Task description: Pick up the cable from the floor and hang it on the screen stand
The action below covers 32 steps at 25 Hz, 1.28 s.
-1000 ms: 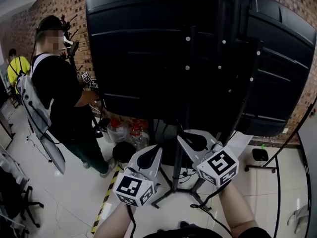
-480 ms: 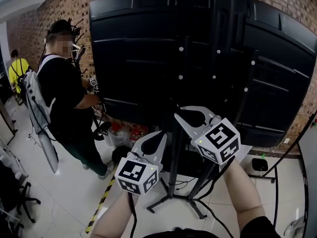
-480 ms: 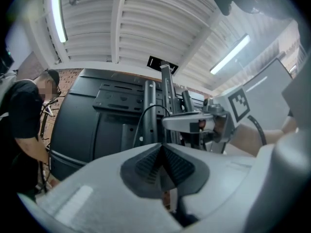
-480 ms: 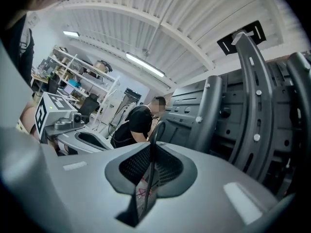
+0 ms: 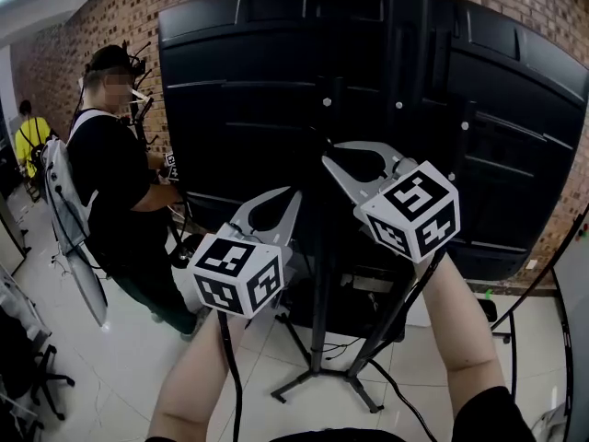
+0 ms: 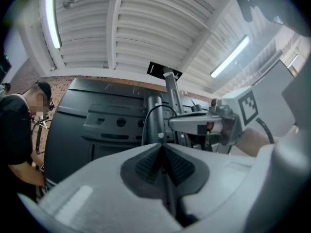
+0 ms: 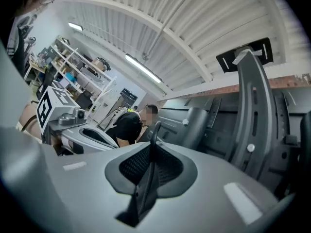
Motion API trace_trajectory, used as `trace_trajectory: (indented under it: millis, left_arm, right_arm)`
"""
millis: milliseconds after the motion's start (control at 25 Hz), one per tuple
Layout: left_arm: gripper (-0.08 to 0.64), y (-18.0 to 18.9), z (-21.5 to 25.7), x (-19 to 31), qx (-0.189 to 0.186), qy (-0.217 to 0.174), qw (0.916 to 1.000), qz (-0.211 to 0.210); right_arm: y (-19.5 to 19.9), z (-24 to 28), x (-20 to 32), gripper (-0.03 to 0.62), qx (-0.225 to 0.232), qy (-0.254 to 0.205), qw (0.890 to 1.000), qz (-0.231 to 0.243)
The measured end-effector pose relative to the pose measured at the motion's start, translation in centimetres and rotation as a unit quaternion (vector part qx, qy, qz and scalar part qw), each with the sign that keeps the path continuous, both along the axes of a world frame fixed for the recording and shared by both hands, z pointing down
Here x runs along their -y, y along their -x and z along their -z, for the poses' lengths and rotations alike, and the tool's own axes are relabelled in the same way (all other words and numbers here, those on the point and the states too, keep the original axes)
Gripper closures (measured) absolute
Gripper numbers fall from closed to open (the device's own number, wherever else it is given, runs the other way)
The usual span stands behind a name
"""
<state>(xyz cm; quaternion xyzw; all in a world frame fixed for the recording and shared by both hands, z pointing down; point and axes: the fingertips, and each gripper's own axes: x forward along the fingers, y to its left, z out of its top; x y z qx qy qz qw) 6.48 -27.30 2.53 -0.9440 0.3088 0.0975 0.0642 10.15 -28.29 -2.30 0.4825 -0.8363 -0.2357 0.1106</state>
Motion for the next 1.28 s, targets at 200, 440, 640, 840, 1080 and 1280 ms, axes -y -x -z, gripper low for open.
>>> trace_trajectory:
  millis: [200, 440, 640, 840, 1080, 1280]
  left_arm:
    - [0.556, -1.1, 1.3, 0.7, -0.010, -0.002, 0.9999, -0.009]
    - [0.555, -1.9, 3.3, 2.2, -0.016, -0.007, 0.9996, -0.020]
    - [0.556, -2.4, 5.6, 3.6, -0.015, -0.021, 0.9995, -0.017]
    - [0.555, -3.2, 7.1, 4.4, -0.004, -0.029, 0.9994, -0.020]
    - [0.555, -3.4, 9.1, 5.1, -0.018, -0.027, 0.9993, -0.018]
    - [0.555, -4.1, 8.8, 5.9, -0.005, -0.030, 0.9995, -0.004]
  right_arm:
    - [-0.8, 2.1, 0.8, 0.561, 0.006, -0.007, 1.000, -0.007]
    - [-1.6, 4.5, 1.8, 0.561, 0.010, -0.025, 0.999, -0.017]
    - [-2.8, 7.7, 2.4, 0.561, -0.024, -0.068, 0.996, -0.061]
    - [-3.7, 10.2, 2.9, 0.561, -0.025, -0.068, 0.994, -0.077]
    - [-5.4, 10.8, 3.7, 0.561, -0.008, -0.043, 0.993, -0.110]
    - [-6.4, 10.3, 4.6, 0.561, -0.014, -0.012, 0.991, -0.134]
